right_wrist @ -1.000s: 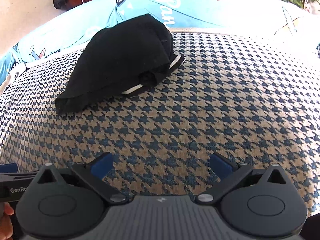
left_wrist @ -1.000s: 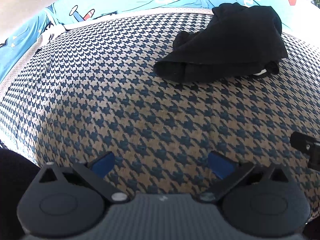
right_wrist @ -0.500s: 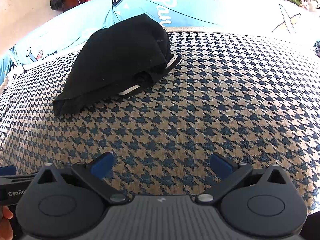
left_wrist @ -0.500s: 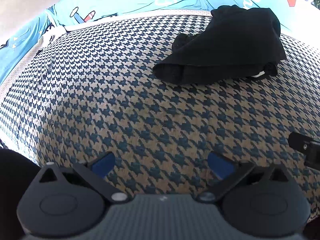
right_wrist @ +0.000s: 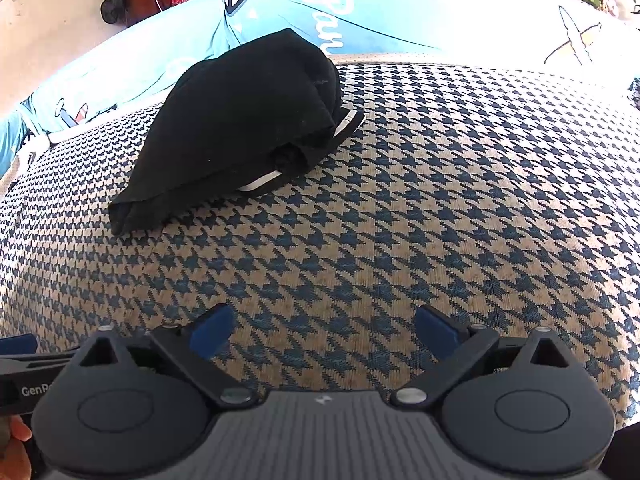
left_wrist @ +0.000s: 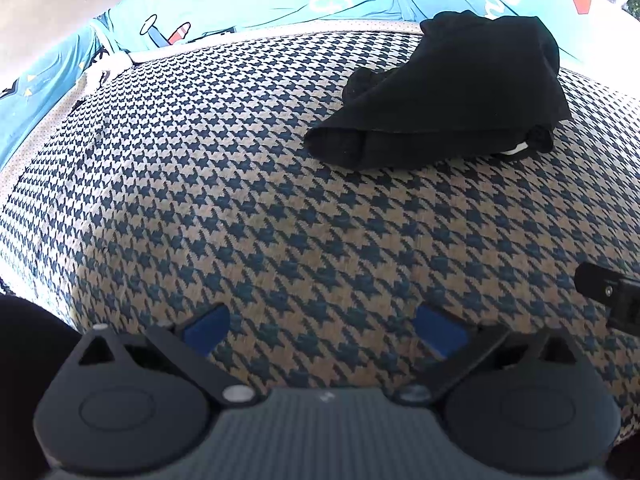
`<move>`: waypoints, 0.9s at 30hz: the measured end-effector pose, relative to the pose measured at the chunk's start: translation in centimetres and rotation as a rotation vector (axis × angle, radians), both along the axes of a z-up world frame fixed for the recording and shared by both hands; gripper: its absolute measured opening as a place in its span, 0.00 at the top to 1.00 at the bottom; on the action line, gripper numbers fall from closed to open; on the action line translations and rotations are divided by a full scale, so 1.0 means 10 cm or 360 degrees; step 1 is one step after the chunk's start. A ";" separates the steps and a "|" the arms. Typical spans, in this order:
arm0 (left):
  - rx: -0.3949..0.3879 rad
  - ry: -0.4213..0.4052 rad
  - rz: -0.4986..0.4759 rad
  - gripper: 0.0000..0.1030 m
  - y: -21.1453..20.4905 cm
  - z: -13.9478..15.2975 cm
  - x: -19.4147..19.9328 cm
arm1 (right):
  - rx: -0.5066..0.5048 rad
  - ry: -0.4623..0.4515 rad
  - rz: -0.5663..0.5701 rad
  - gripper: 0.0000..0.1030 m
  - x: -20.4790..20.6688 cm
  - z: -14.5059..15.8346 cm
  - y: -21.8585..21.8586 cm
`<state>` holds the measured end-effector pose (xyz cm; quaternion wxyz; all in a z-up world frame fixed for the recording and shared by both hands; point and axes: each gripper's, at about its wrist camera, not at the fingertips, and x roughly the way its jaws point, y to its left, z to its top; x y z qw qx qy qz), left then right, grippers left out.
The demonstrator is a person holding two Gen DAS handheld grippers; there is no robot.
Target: Fold clothes
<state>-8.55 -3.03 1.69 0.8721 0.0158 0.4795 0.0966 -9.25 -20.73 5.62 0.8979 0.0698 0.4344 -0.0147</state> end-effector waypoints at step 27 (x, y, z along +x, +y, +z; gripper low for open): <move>0.0001 -0.0021 -0.0002 0.00 0.04 0.01 -0.02 | 0.0017 0.0006 0.0027 0.10 0.00 0.00 0.02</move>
